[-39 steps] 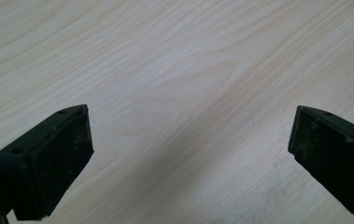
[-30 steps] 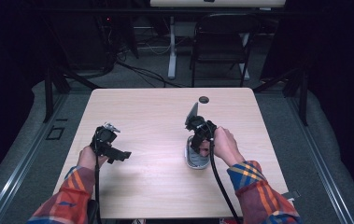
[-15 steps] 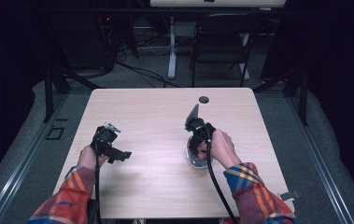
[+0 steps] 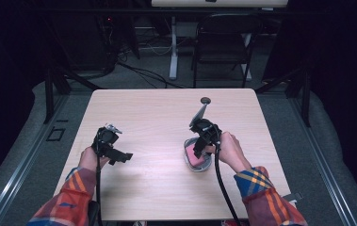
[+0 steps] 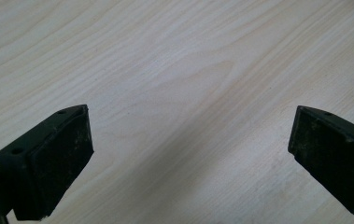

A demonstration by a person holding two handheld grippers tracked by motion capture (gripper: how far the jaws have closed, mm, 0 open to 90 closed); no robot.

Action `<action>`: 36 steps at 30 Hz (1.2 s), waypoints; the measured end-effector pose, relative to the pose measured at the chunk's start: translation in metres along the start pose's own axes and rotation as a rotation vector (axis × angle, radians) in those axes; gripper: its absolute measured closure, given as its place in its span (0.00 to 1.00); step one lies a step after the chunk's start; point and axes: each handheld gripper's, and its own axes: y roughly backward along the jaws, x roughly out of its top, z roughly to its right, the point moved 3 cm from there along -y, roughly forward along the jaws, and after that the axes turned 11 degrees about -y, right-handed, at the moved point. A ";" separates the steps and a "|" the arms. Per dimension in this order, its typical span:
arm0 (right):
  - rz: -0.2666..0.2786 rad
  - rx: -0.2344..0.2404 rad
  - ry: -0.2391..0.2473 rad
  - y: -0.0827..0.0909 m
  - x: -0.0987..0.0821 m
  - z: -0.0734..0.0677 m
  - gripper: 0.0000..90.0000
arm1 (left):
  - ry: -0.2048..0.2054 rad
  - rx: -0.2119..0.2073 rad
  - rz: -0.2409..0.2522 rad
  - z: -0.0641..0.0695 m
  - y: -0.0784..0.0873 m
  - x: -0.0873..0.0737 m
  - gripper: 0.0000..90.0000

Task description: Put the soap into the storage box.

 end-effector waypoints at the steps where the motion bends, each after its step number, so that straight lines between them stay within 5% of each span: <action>1: -0.012 0.001 0.008 0.004 -0.001 0.000 0.50 | -0.001 0.006 0.005 0.000 0.000 0.000 0.00; 13: 0.202 -0.006 0.088 0.047 -0.029 0.021 0.35 | -0.010 0.003 0.031 0.002 0.003 0.001 0.00; 14: 0.241 -0.045 0.118 0.053 -0.038 0.028 0.32 | -0.012 0.002 0.036 0.002 0.004 0.001 0.00; 18: 0.283 -0.072 0.128 0.060 -0.052 0.044 0.26 | -0.001 -0.003 0.049 0.001 0.005 0.000 0.00; 20: 0.303 -0.089 0.116 0.064 -0.067 0.060 0.17 | -0.006 -0.003 0.050 0.001 0.005 0.000 0.00; 27: 0.381 -0.137 0.062 0.065 -0.105 0.094 0.11 | -0.006 0.000 0.054 0.001 0.005 0.000 0.00; 36: 0.359 -0.172 -0.021 0.040 -0.145 0.131 0.02 | -0.010 -0.004 0.052 0.001 0.004 0.000 0.00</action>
